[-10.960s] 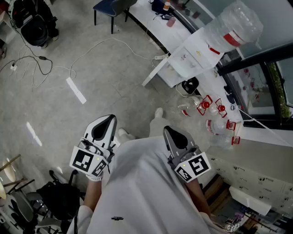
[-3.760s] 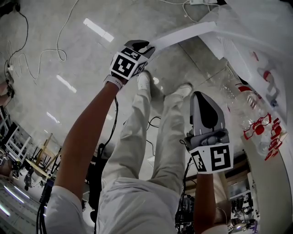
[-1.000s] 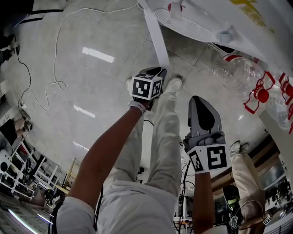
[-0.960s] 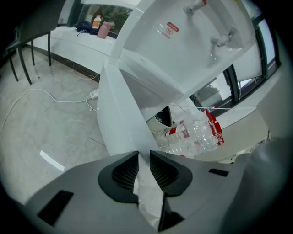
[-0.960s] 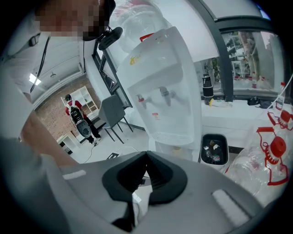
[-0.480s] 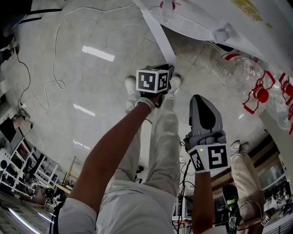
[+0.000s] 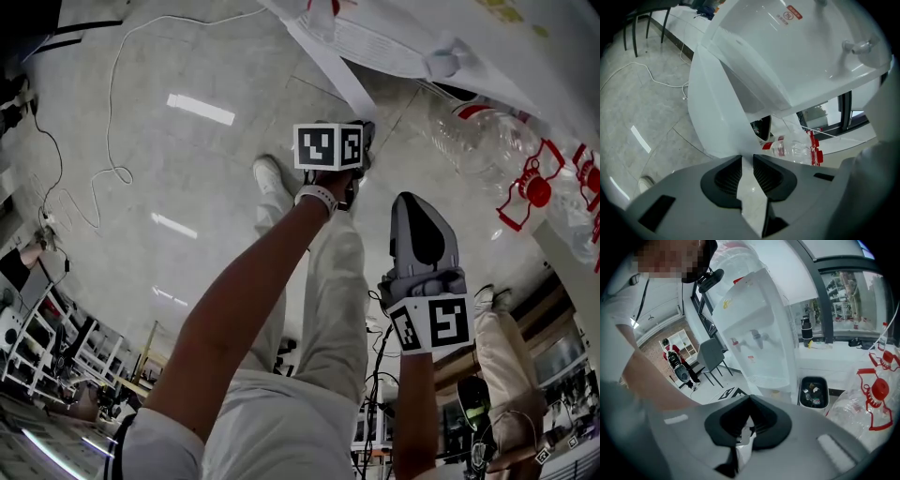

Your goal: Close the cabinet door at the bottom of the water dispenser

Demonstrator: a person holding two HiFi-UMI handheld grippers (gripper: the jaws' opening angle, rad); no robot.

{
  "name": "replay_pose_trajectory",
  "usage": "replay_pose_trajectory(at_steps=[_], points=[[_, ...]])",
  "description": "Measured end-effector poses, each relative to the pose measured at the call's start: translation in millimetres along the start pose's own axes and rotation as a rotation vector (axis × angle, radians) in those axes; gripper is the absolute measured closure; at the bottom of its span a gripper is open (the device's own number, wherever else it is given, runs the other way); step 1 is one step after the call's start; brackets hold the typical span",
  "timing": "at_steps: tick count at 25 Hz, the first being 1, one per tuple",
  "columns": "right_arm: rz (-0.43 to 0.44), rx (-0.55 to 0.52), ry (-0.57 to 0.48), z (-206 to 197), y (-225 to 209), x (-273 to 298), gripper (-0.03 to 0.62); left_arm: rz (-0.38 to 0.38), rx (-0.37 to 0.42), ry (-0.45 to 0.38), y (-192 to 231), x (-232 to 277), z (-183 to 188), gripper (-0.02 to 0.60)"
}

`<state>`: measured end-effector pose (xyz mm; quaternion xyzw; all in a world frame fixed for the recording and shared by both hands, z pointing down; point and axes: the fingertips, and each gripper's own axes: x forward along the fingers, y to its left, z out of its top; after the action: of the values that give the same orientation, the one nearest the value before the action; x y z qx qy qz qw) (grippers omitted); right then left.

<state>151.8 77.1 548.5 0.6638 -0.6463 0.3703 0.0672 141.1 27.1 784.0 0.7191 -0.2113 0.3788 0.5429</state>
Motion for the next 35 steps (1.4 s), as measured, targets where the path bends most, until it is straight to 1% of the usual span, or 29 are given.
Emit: replay_pose_trajectory(at_steps=[8,16,19,24,26,32,35], points=[[-0.009,0.013,-0.005,-2.4,-11.5,-6.1,0.584,-0.041,-0.085,-0.014,-19.0,20.0,14.3,0.499],[-0.024,0.022,-0.007,-2.8,-24.6,-11.9,0.583,-0.081,-0.113,-0.029,-37.6,36.6,33.4,0.503],[-0.026,0.026,-0.004,-4.5,-29.5,-13.6,0.584,-0.097,-0.111,-0.035,-44.6,42.6,42.0,0.505],[-0.023,0.024,0.004,-6.5,-33.7,-16.6,0.583,-0.102,-0.047,-0.044,-57.7,51.2,56.8,0.506],[-0.026,0.018,0.006,-7.0,-36.9,-17.7,0.583,-0.114,0.005,-0.049,-64.6,53.2,61.6,0.506],[-0.024,0.001,0.009,-4.5,-38.3,-18.4,0.583,-0.112,0.197,-0.099,-77.5,52.6,80.0,0.411],[-0.022,0.006,0.009,-4.4,-37.9,-18.1,0.583,-0.108,0.289,-0.106,-82.8,51.7,87.7,0.363]])
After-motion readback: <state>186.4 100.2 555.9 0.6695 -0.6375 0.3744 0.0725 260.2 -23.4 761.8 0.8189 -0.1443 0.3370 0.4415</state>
